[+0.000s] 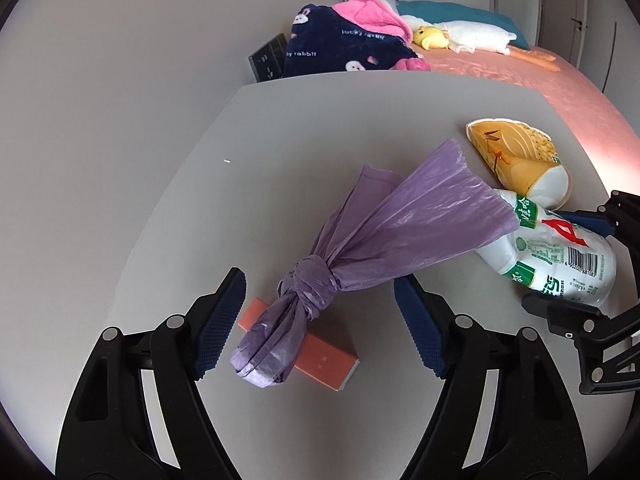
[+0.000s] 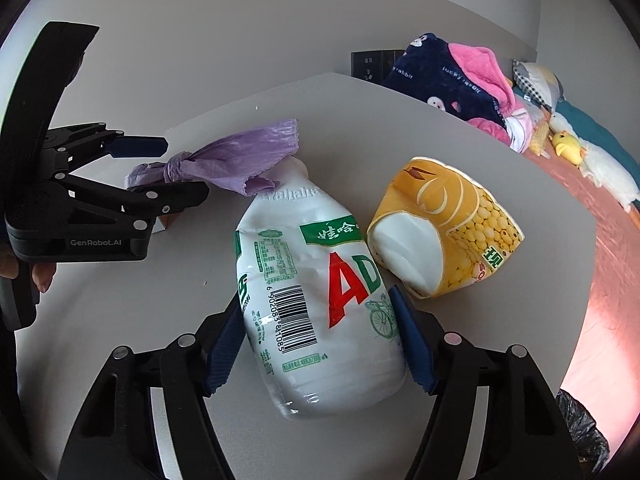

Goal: Collect trash
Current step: 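Grasp the purple plastic bag with the left gripper while the right gripper grasps the white AD bottle, then carry the purple bag and AD bottle over the black trash bag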

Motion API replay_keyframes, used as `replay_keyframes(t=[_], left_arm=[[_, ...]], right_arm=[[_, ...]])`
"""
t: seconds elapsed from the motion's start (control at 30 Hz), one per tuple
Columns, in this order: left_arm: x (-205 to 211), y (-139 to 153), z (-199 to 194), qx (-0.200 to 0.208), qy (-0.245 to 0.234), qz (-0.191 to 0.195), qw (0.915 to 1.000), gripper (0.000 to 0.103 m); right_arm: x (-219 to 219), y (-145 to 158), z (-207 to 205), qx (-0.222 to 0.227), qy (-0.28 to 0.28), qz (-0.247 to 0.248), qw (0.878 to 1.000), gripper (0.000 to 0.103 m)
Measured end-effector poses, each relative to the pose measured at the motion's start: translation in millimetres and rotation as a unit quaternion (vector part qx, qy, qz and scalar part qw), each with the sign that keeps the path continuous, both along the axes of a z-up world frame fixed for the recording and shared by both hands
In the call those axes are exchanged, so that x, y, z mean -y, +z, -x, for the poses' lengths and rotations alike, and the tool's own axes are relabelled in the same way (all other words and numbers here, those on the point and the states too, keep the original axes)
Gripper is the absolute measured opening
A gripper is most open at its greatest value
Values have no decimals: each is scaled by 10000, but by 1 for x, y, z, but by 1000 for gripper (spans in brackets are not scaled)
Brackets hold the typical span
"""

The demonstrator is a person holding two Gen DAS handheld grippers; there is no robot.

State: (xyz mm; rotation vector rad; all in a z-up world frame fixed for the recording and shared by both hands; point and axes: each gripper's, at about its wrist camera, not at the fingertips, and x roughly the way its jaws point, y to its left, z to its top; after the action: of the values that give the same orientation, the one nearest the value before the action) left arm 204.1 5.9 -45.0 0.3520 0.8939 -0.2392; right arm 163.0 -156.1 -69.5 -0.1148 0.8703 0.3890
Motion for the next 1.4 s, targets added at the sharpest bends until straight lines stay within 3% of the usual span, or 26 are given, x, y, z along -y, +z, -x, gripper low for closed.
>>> replay_keyframes(t=[0.1, 0.13, 0.27, 0.5, 0.8, 1.4], left_arm=[[-1, -2, -4, -98, -45, 96, 9999, 54], [-2, -3, -6, -142, -38, 144, 9998, 39], [-6, -1, -8, -70, 88, 289, 9995, 21], [-10, 25, -1, 282, 207, 681, 9971, 18], [6, 48, 23, 561, 93, 765, 9954, 18], [53, 60, 84, 521, -118, 1031, 9932, 18]], right_arm=[[-1, 0, 0, 9, 7, 22, 10000, 70], [0, 0, 0, 4, 7, 9, 10000, 70], [4, 1, 1, 22, -71, -118, 9999, 70], [10, 14, 9, 170, -168, -425, 9988, 69], [21, 37, 26, 367, -270, -575, 9973, 70], [79, 67, 79, 617, -777, -823, 9917, 70]])
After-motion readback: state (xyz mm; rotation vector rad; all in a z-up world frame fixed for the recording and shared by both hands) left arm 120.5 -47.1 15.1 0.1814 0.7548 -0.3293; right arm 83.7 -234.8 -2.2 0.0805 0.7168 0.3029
